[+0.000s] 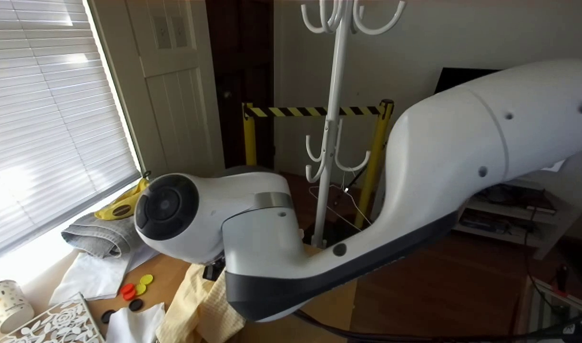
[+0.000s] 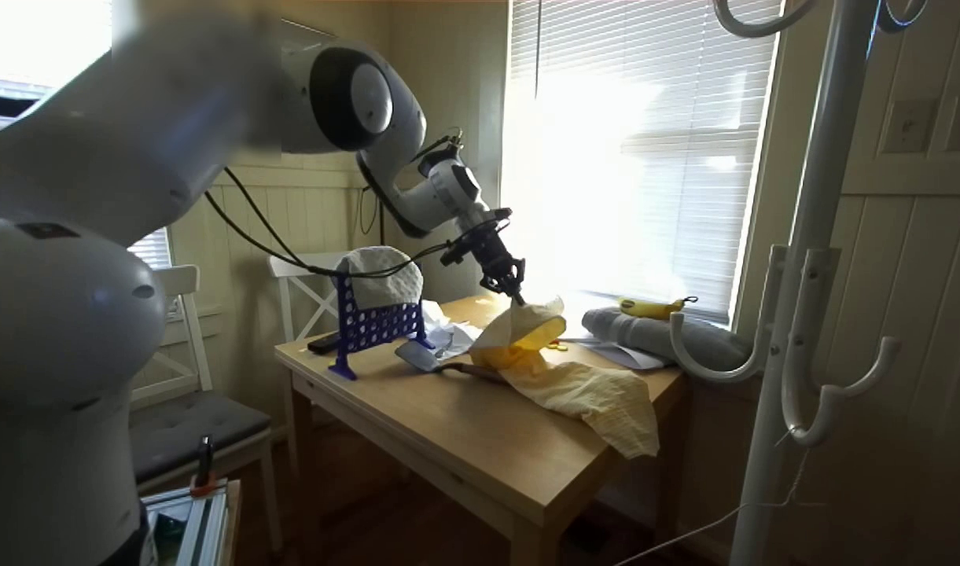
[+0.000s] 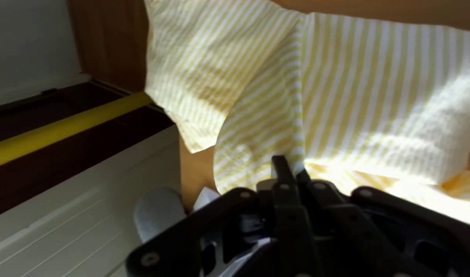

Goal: Hang the towel on the white stand.

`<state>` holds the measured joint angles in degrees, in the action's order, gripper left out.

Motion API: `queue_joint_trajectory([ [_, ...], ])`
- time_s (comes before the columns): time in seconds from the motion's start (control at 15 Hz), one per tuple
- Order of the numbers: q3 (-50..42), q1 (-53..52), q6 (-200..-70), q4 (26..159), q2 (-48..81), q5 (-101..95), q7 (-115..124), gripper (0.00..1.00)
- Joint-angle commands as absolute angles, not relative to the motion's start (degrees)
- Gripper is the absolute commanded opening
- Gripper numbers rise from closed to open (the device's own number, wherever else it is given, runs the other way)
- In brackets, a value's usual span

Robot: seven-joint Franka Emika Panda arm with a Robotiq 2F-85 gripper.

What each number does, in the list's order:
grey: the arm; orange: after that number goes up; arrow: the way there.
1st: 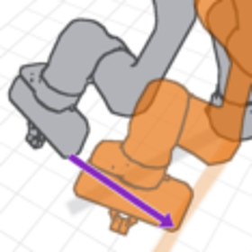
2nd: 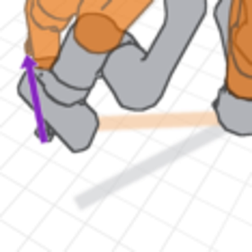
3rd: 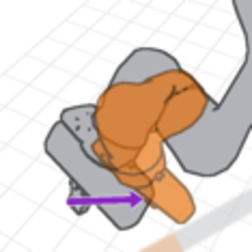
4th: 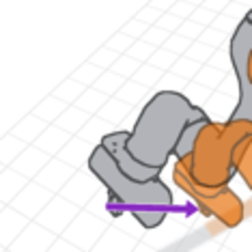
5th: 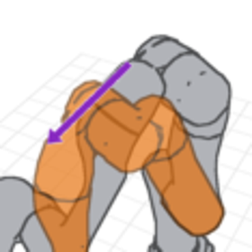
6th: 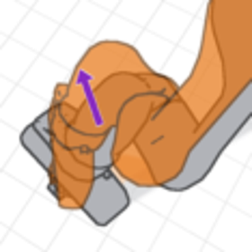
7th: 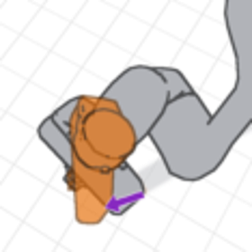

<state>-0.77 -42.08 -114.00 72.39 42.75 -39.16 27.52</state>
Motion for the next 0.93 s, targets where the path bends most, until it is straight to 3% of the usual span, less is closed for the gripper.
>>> queue_joint_trajectory([
  [0.0,-4.34,-47.48,-113.19,85.28,29.90,-46.66,39.49,0.01],
  [0.2,-5.75,-50.33,-114.41,92.58,22.19,-53.76,45.20,0.01],
  [0.27,-1.05,-46.11,-111.19,83.11,29.16,-50.44,41.91,0.03],
  [0.53,-0.52,-46.27,-111.41,89.15,23.66,-53.07,43.64,0.03],
  [0.87,0.12,-45.75,-104.26,87.68,18.20,-60.24,53.97,0.01],
])
